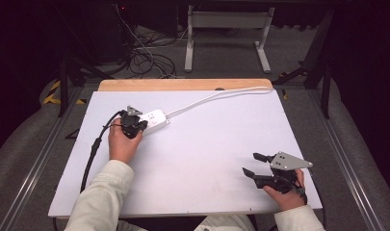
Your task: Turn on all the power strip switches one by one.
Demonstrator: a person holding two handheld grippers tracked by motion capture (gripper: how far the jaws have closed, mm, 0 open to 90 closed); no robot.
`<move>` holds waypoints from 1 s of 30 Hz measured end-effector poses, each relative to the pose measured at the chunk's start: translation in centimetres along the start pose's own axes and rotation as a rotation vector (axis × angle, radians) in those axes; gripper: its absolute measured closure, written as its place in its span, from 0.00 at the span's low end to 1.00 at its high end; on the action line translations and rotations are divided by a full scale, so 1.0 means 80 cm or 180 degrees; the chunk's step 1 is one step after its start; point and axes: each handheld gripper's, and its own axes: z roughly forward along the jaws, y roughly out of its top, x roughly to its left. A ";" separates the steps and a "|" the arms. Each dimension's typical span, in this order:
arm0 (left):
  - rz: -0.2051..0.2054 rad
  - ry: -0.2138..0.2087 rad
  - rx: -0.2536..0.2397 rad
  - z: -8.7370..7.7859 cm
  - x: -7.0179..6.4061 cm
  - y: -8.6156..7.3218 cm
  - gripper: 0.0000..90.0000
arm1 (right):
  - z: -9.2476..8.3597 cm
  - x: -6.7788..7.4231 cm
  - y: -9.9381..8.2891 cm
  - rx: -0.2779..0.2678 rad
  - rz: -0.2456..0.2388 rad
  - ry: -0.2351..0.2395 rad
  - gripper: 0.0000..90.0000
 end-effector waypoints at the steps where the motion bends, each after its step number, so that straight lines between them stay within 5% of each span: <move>1: -0.0099 -0.0059 -0.0022 0.001 0.002 -0.001 1.00 | 0.000 0.000 0.000 0.0001 -0.0008 0.0000 0.38; 5: -0.0114 -0.0034 -0.0010 0.000 0.001 -0.001 1.00 | -0.002 -0.001 -0.001 0.0001 0.0010 -0.0003 0.38; 11: -0.0363 -0.0191 -0.0070 0.003 0.011 -0.005 1.00 | -0.002 0.000 -0.001 -0.0001 -0.0006 0.0011 0.38; 13: -0.0335 -0.0161 -0.0065 0.002 0.010 -0.005 1.00 | -0.002 0.000 -0.002 -0.0004 0.0002 0.0008 0.38; 15: -0.0175 -0.0059 -0.0023 -0.001 0.005 0.002 1.00 | -0.003 -0.001 -0.001 -0.0014 0.0002 -0.0002 0.38; 16: -0.0175 -0.0059 -0.0023 -0.001 0.005 0.002 1.00 | -0.004 -0.001 -0.001 -0.0023 0.0016 -0.0010 0.38; 17: -0.0300 -0.0155 -0.0227 -0.010 0.004 0.009 1.00 | -0.004 -0.002 -0.001 -0.0030 0.0016 -0.0015 0.38; 19: -0.0285 -0.0198 -0.0259 -0.012 0.002 0.014 1.00 | -0.004 -0.002 -0.001 -0.0028 0.0013 -0.0023 0.38; 20: -0.0123 -0.0177 -0.0204 -0.012 0.000 0.020 1.00 | -0.004 -0.002 -0.001 -0.0028 0.0013 -0.0023 0.38; 22: -0.0024 -0.0207 -0.0180 -0.011 -0.004 0.027 1.00 | -0.002 -0.001 -0.001 -0.0006 0.0002 -0.0013 0.38; 25: -0.0123 -0.0321 -0.0253 -0.011 -0.004 0.034 1.00 | -0.002 -0.001 -0.001 -0.0007 0.0004 -0.0012 0.38; 30: -0.0118 -0.0330 -0.0215 -0.003 -0.009 0.041 1.00 | -0.003 -0.001 -0.001 -0.0016 0.0004 -0.0008 0.38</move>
